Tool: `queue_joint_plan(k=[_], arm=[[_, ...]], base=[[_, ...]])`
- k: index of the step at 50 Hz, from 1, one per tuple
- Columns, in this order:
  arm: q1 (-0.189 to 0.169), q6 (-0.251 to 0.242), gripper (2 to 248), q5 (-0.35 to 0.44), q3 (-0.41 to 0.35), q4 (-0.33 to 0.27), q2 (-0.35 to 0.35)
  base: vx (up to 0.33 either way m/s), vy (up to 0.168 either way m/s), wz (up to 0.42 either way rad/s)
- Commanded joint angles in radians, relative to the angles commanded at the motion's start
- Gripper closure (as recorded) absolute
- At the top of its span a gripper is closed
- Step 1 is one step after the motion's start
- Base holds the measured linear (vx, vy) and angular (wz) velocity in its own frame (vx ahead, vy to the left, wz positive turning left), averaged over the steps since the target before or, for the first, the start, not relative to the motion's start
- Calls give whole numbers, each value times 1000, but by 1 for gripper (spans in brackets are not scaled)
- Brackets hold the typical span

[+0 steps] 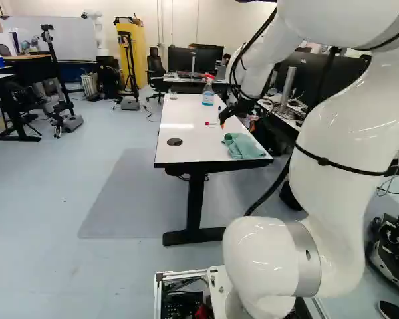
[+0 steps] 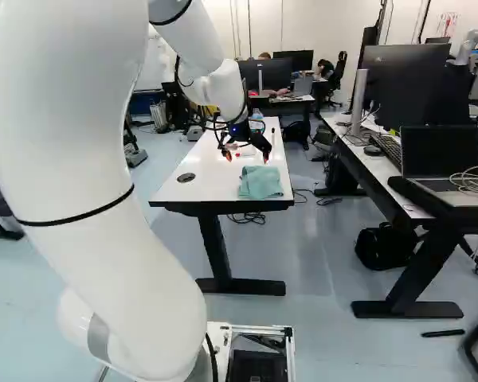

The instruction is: Clean the table with the green towel

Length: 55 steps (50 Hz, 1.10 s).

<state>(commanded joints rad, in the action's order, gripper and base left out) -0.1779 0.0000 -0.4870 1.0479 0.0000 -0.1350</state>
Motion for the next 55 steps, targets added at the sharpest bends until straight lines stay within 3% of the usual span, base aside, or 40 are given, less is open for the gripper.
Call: queue_joint_plan(k=[40, 55], arm=[[142, 0, 3, 0, -4, 0, 4], [151, 0, 3, 2, -6, 0, 5]], base=[[0, 0, 0], [0, 0, 0]])
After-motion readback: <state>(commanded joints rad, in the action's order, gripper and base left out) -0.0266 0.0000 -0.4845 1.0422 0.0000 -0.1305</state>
